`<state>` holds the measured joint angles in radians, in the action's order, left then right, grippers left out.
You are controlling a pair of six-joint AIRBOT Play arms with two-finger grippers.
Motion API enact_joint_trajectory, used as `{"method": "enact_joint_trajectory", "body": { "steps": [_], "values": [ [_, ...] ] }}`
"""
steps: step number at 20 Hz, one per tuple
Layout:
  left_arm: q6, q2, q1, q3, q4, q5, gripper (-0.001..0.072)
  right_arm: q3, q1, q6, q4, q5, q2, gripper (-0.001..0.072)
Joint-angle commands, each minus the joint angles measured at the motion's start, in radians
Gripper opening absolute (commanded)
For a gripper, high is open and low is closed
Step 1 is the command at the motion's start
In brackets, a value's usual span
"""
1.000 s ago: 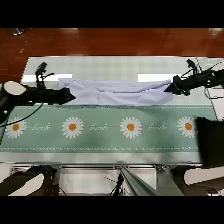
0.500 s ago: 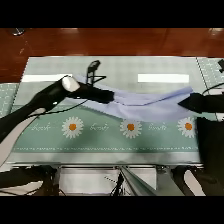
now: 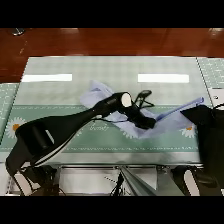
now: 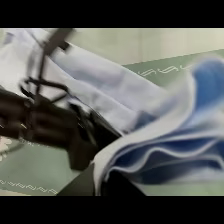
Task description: Fold the shirts.
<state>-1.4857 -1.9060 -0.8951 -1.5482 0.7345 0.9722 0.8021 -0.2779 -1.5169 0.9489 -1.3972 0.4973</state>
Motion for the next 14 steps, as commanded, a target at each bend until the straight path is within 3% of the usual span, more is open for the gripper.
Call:
{"method": "enact_joint_trajectory", "body": {
  "steps": [1, 5, 8, 10, 14],
  "values": [
    [0.008, -0.03, -0.026, -0.061, -0.043, 0.025, 0.002, -0.002, 0.001, -0.006, -0.014, -0.001, -0.012, 0.0017],
    [0.007, 0.015, 0.201, -0.116, -0.043, 0.126, 0.002, -0.001, 0.002, 0.03, -0.093, -0.01, 0.009, 0.0016],
    [0.011, 0.108, 0.435, -0.115, -0.024, 0.235, 0.002, -0.001, 0.002, 0.107, -0.257, -0.006, 0.083, 0.0016],
    [0.011, 0.212, 0.585, -0.115, 0.066, 0.285, 0.002, 0.003, 0.009, 0.17, -0.372, 0.007, 0.151, 0.0017],
    [0.065, 0.47, 0.805, -0.074, 0.182, 0.312, 0.0021, 0.132, 0.283, 0.164, -0.328, 0.189, 0.333, 0.0016]
  ]
}}
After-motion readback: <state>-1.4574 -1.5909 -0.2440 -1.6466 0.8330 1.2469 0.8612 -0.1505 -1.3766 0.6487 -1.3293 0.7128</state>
